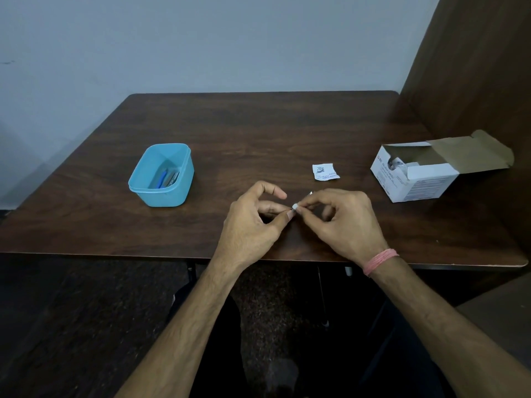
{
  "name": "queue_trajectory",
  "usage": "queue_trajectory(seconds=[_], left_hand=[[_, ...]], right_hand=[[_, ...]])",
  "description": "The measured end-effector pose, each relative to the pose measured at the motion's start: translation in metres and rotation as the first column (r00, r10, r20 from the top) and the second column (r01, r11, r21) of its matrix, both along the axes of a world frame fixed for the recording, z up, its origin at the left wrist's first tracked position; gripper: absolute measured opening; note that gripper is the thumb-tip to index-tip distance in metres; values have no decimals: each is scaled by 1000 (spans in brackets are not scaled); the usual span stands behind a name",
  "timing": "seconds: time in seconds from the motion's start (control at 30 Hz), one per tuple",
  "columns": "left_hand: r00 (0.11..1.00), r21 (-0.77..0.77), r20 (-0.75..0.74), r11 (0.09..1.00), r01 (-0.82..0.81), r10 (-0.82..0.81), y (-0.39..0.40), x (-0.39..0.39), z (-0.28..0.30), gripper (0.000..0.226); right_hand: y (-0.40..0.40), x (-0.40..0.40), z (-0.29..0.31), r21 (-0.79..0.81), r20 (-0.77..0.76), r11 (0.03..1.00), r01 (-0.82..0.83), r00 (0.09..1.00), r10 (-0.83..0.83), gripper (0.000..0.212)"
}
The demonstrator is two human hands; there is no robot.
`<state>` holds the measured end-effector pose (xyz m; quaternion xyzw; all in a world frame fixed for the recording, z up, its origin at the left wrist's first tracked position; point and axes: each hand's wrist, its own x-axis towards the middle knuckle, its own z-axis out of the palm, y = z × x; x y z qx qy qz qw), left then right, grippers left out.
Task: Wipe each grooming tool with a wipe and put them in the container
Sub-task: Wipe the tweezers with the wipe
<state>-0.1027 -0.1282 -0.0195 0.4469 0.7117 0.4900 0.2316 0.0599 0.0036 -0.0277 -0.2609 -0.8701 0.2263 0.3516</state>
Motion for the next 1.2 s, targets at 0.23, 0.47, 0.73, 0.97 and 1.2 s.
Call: queue_trajectory(seconds=[0.23, 0.47, 0.73, 0.97, 1.2], left_hand=[[1000, -10, -9, 1000, 2, -2, 0, -1, 0, 26], [1000, 13, 1, 1000, 8, -8, 0, -1, -1, 27], [1000, 6, -5, 1000, 7, -7, 1, 0, -2, 28], [1000, 8, -12, 1000, 8, -7, 1, -1, -2, 28], [1000, 15, -15, 1000, 22, -22, -1, -2, -3, 26]], right_hand=[[1, 0, -2, -3, 17, 999, -46, 999, 46, 6], [3, -1, -1, -58, -46, 990, 126, 991, -129, 4], [10, -1, -2, -173, -33, 955, 241, 968, -250, 10], [5, -1, 2, -139, -21, 975, 176, 983, -181, 6], [0, -1, 0, -56, 9, 997, -49, 999, 50, 4]])
